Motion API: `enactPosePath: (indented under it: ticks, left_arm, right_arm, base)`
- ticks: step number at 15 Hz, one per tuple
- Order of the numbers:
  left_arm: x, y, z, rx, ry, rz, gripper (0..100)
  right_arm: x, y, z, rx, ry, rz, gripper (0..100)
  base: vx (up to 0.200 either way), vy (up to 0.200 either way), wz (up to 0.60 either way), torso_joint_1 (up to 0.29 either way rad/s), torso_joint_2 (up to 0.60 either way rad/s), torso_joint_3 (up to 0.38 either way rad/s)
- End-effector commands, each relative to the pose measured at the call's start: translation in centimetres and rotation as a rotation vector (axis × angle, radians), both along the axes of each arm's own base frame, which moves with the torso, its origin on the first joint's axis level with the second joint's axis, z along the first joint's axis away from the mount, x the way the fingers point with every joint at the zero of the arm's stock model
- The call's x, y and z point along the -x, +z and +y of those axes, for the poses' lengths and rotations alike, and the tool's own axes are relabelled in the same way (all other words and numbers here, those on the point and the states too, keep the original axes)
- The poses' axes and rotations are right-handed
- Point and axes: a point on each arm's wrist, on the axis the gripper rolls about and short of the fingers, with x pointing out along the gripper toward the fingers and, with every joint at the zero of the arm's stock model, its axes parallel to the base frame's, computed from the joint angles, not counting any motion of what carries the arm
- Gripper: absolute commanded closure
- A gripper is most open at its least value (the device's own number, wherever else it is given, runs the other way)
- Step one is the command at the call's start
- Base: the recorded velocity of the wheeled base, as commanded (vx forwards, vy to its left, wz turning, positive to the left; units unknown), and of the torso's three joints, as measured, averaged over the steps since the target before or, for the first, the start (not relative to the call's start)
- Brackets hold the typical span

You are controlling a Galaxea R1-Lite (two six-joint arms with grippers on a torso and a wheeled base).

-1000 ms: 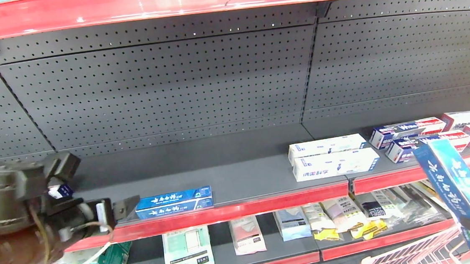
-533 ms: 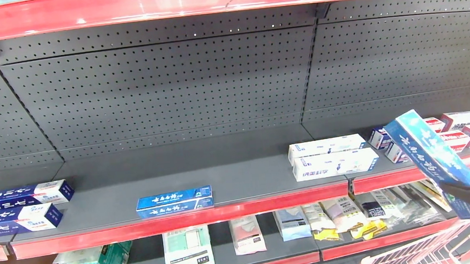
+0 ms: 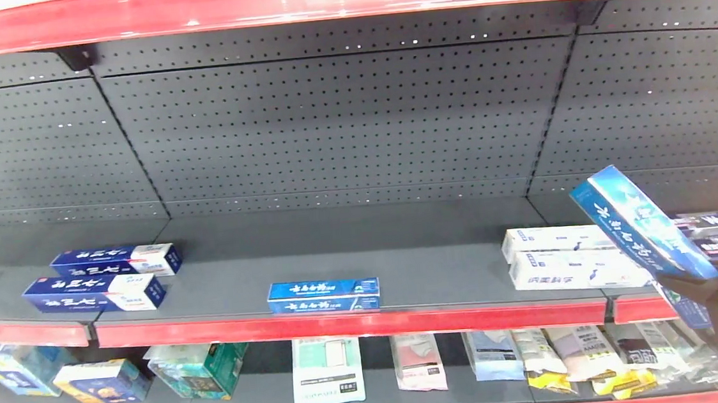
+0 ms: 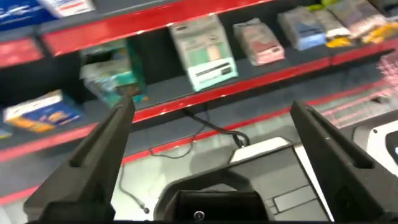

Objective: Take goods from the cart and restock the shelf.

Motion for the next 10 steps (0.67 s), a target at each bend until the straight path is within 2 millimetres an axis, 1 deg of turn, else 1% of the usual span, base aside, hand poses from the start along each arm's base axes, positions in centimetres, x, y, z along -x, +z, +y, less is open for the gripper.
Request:
enactPosePath:
  ticks: [1, 2, 4, 6, 8, 10]
  left_arm:
    - [0.4, -0.6, 0.1, 0.005, 0.001, -0.025, 0]
    - [0.5, -0.8, 0.2, 0.006, 0.000, -0.032, 0]
    - [1.0, -1.5, 0.3, 0.018, 0.000, -0.069, 0]
    - [1.5, -2.0, 0.5, 0.012, 0.002, -0.109, 0]
    - [1.7, -2.3, 0.6, -0.004, 0.030, -0.134, 0]
    - [1.3, -2.8, 0.6, -0.013, 0.041, -0.119, 0]
  right_arm:
    - [0.0, 0.1, 0.0, -0.003, 0.006, -0.003, 100]
    - [0.0, 0.1, 0.0, -0.002, 0.008, -0.003, 100]
    - [-0.4, 0.7, 0.3, 0.006, 0.047, -0.023, 100]
    - [-1.8, 1.7, 1.1, 0.012, 0.121, -0.038, 100]
    - [-4.3, 1.7, 2.0, 0.002, 0.169, 0.001, 100]
    - [-7.6, 0.7, 2.2, -0.016, 0.198, 0.065, 100]
  base:
    - [0.000, 0.000, 0.60, 0.007, 0.01, 0.002]
    - [0.000, 0.000, 0.60, -0.002, 0.00, 0.002]
    - [0.000, 0.000, 0.00, 0.000, 0.00, 0.000]
    - [0.000, 0.000, 0.00, 0.000, 0.00, 0.000]
    - [0.000, 0.000, 0.00, 0.000, 0.00, 0.000]
    - [0.000, 0.000, 0.00, 0.000, 0.00, 0.000]
